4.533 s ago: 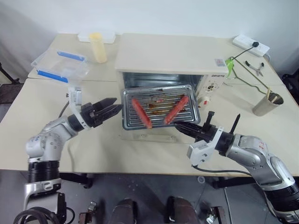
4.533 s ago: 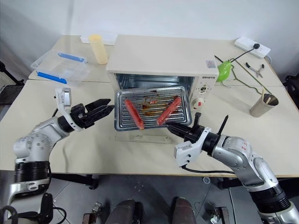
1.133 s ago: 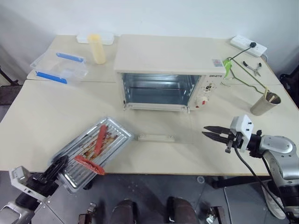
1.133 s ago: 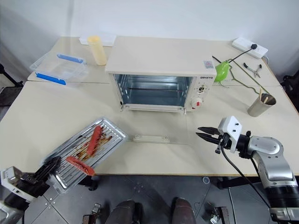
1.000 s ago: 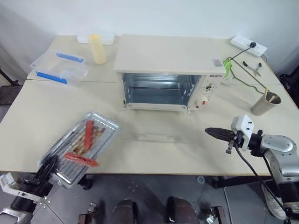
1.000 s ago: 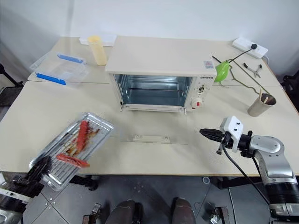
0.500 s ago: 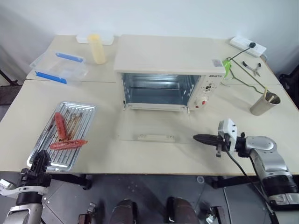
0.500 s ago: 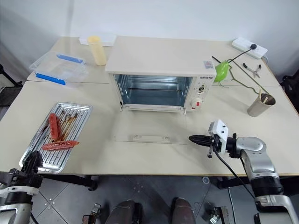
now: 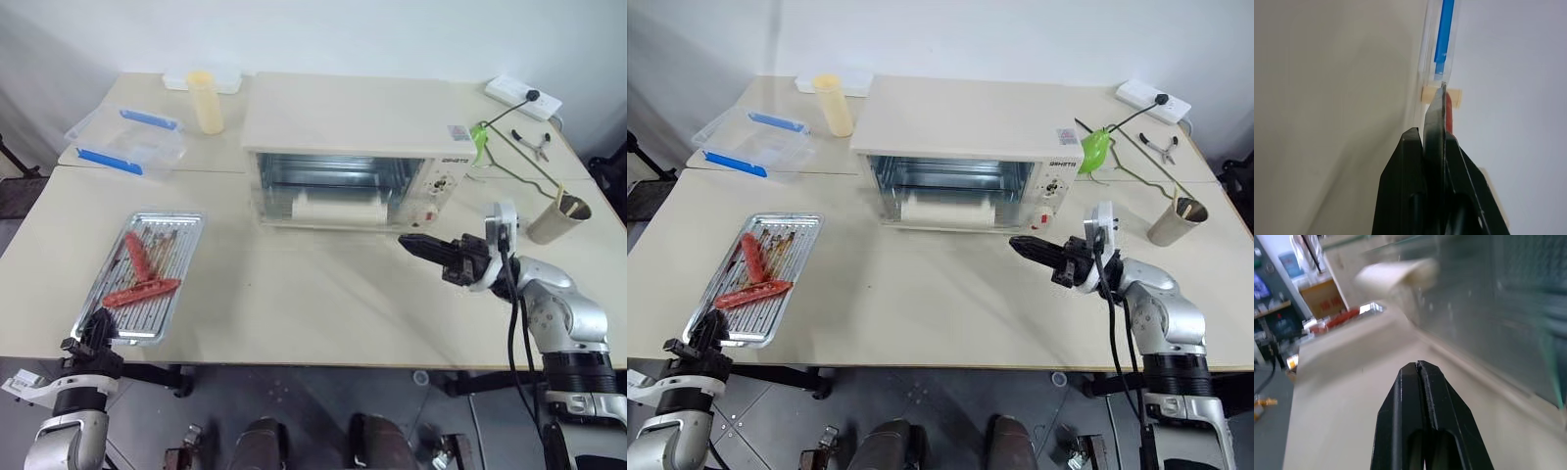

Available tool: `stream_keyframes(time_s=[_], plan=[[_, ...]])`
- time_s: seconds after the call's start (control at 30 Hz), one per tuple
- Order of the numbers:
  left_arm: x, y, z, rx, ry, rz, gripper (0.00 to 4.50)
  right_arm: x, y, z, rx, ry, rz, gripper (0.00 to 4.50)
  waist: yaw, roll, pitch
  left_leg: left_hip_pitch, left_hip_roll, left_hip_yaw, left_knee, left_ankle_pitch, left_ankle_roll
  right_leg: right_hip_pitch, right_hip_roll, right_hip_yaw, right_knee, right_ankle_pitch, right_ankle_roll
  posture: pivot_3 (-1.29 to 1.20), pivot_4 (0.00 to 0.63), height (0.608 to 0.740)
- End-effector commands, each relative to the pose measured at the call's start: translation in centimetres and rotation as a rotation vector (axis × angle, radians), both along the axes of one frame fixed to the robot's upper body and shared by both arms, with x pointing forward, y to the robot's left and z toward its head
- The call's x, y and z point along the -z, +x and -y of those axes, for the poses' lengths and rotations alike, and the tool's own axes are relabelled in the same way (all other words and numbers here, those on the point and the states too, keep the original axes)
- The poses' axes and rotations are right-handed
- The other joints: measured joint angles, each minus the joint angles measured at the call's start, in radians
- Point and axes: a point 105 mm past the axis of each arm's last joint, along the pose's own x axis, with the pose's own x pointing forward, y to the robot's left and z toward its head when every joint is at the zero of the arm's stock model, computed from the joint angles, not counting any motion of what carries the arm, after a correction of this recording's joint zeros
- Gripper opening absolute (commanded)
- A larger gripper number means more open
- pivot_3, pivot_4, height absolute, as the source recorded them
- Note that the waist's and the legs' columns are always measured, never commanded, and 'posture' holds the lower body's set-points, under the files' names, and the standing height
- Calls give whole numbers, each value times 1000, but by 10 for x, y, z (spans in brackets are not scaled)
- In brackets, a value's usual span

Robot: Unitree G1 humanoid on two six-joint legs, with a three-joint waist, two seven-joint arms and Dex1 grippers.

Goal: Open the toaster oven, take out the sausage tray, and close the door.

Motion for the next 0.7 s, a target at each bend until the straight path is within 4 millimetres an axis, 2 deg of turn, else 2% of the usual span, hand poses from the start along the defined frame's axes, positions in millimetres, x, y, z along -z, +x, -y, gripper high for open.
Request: stream_keyframes(time_s=[0.03,0.17,0.2,0.3,0.5,0.63,0.7], plan=[[-16,-2,6,28,62,38,0,-35,2,3,35,52,98,34,0,0,0,0,0,0,0,0,0,0,0,0,0,0,0,0,150,740],[-17,-3,7,32,72,37,0,-42,3,-6,47,60,113,34,-1,0,0,0,1,-1,0,-1,-1,0,1,0,0,0,0,0,150,740],[-18,-3,10,54,87,34,0,-38,-1,-9,22,39,63,34,0,0,0,-1,1,-1,0,-1,-1,-1,1,0,0,0,0,0,150,740],[-17,-5,19,122,133,24,0,-30,-12,-13,11,-48,96,607,6,0,0,-2,0,-1,0,-1,-1,-1,1,0,0,0,0,0,150,740],[-16,-11,27,319,273,-5,0,-5,-45,-9,-57,-305,332,2589,19,0,0,-2,0,0,0,-1,0,-1,2,2,-2,0,0,0,150,740],[-14,-9,25,423,310,-13,0,-5,-53,-6,-51,-294,349,3711,16,0,-1,-2,0,1,0,-1,0,-1,3,3,-3,0,0,0,150,740],[-14,-4,27,470,318,-14,0,-4,-55,-3,-50,-307,357,4464,15,0,-1,-1,1,2,0,-1,0,-1,3,3,-2,-1,-1,0,150,740]])
